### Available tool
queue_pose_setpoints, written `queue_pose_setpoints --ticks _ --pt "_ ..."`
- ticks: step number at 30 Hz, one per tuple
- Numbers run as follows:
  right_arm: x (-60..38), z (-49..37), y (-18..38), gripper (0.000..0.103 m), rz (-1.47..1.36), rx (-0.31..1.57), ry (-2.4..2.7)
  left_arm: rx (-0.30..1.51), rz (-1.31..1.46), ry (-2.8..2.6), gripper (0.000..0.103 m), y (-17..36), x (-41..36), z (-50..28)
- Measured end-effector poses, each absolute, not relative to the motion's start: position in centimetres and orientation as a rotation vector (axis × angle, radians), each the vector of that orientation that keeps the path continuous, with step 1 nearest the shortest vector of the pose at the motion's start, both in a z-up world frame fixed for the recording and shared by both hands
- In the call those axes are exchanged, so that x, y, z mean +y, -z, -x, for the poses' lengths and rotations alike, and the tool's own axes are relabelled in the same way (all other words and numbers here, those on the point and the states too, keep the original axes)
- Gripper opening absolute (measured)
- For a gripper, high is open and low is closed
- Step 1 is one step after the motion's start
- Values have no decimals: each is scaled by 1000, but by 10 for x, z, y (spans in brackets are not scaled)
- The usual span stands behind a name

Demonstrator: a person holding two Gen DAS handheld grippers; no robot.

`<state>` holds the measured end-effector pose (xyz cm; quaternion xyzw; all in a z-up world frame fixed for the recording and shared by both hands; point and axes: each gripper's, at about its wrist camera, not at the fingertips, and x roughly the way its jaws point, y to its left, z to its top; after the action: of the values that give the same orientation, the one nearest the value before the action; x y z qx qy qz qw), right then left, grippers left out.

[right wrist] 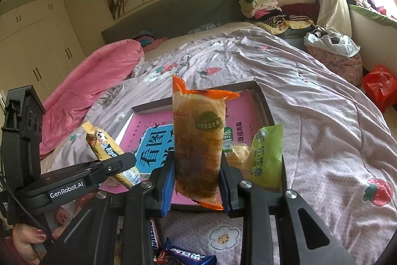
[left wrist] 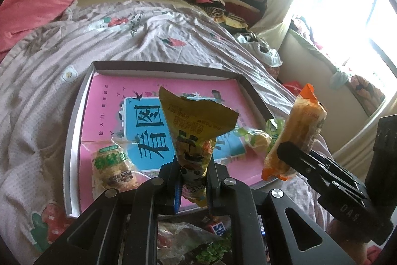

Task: Organize snacks
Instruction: 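Lift and carry the yellow bag left and bread-stick bag right over the pink tray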

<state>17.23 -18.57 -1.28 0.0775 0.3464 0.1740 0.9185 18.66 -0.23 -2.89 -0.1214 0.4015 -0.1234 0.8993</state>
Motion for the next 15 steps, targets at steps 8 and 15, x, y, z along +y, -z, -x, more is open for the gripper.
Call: queue_pose_setpoints --ticks 8,15 --pt "-179 -181 22 32 -153 737 -361 845 264 253 15 36 2 -193" --pt "-173 -184 28 31 -151 763 -385 857 260 258 15 41 0 -196"
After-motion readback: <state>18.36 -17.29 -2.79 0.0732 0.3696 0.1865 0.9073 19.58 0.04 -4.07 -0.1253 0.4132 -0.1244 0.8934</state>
